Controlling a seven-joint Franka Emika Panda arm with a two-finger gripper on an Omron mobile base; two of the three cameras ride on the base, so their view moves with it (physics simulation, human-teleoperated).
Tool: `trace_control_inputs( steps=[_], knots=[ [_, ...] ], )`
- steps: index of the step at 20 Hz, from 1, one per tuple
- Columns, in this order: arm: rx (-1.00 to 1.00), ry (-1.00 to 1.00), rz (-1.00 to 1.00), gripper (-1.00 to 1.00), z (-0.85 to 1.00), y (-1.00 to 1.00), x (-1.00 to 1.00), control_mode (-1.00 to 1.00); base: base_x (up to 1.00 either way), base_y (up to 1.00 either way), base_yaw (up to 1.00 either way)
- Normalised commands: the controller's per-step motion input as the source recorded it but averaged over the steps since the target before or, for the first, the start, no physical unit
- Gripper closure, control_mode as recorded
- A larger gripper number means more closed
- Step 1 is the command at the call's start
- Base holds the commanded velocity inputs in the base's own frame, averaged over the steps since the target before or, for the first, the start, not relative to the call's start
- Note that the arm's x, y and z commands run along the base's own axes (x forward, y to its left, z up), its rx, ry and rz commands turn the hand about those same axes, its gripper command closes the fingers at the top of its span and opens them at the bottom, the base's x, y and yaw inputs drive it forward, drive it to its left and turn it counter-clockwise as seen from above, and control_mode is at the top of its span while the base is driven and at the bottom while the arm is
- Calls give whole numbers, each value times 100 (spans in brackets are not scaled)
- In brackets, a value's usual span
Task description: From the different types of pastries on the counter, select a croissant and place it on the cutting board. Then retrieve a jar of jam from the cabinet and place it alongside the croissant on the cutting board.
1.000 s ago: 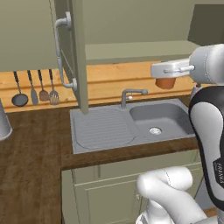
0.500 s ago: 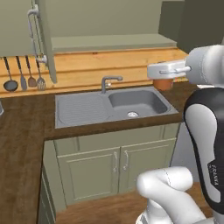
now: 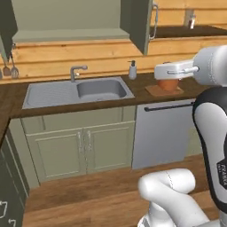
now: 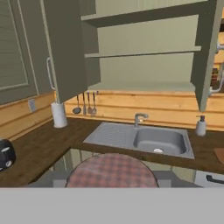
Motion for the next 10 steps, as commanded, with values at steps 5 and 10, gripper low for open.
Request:
trace_control_inputs(
  steps=[5,10],
  knots=[
    [0,0,0,100,0,0,0,100,-85,-55,-2],
    [0,0,0,100,0,0,0,100,-29,-84,-17]
  ],
)
